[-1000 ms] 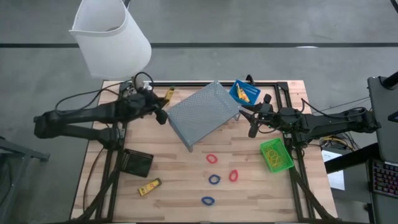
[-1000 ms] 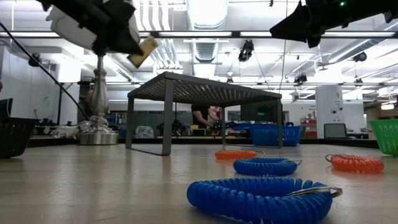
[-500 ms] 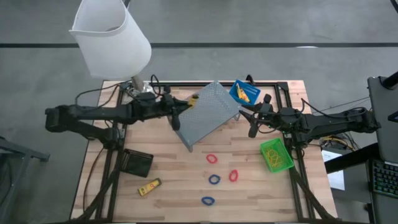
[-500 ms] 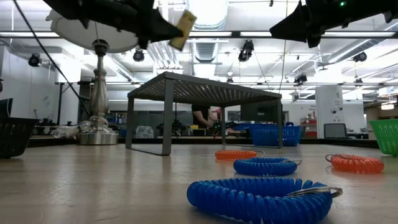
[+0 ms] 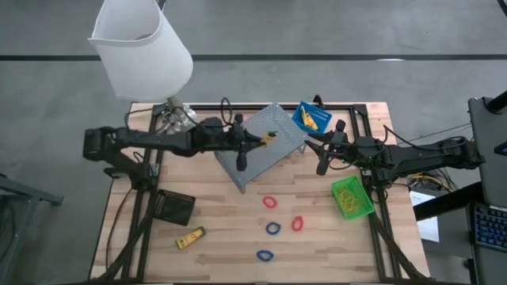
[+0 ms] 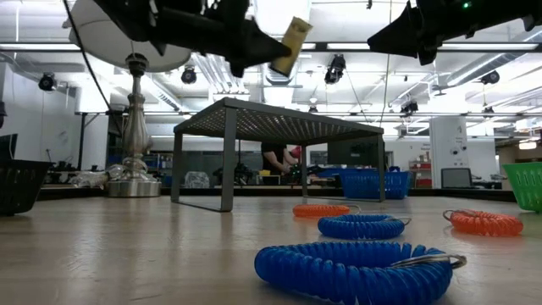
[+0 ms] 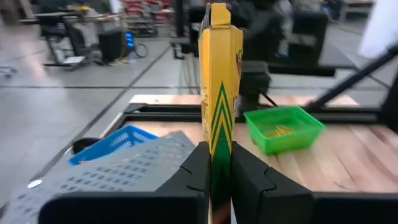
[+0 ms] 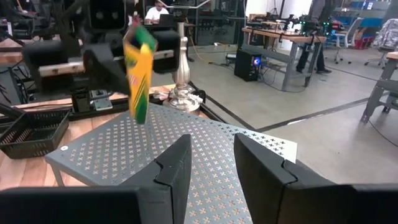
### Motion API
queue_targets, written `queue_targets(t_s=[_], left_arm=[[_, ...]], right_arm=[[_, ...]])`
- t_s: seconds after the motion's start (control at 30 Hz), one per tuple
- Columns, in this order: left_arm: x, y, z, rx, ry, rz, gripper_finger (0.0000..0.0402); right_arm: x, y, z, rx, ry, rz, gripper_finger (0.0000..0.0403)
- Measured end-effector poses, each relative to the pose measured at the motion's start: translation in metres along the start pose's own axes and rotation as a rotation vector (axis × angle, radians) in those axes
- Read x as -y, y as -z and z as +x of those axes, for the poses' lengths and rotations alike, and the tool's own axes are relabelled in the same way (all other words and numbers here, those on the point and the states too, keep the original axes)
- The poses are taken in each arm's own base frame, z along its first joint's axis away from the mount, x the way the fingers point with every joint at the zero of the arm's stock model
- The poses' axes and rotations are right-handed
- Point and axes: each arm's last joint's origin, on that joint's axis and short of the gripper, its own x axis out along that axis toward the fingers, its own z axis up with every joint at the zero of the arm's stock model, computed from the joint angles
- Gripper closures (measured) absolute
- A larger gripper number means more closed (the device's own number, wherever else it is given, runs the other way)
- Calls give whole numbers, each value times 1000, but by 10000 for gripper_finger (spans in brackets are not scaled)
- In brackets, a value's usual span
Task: Pick & Place Office Desk Supplies
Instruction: Put the crayon box into the blue basket
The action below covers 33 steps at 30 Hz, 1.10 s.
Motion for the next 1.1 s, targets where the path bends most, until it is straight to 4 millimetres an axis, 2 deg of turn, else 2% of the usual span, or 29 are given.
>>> queue_targets(t_s=[0.17, 0.33, 0.43, 0.57, 1.1], left_arm=[[4, 13, 18, -21, 74, 134, 364], [7, 20, 25, 4, 164, 251, 364], [8, 17, 24, 17, 171, 213, 364], [9, 14, 22, 14, 173, 63, 364], [9, 18, 21, -10, 175, 49, 364]], right_arm=[[0, 0, 0, 0, 0, 0, 276], [0, 0, 0, 0, 0, 0, 273], [0, 0, 0, 0, 0, 1, 276], [0, 0, 0, 0, -1, 1, 282], [0, 0, 0, 1, 0, 0, 287]])
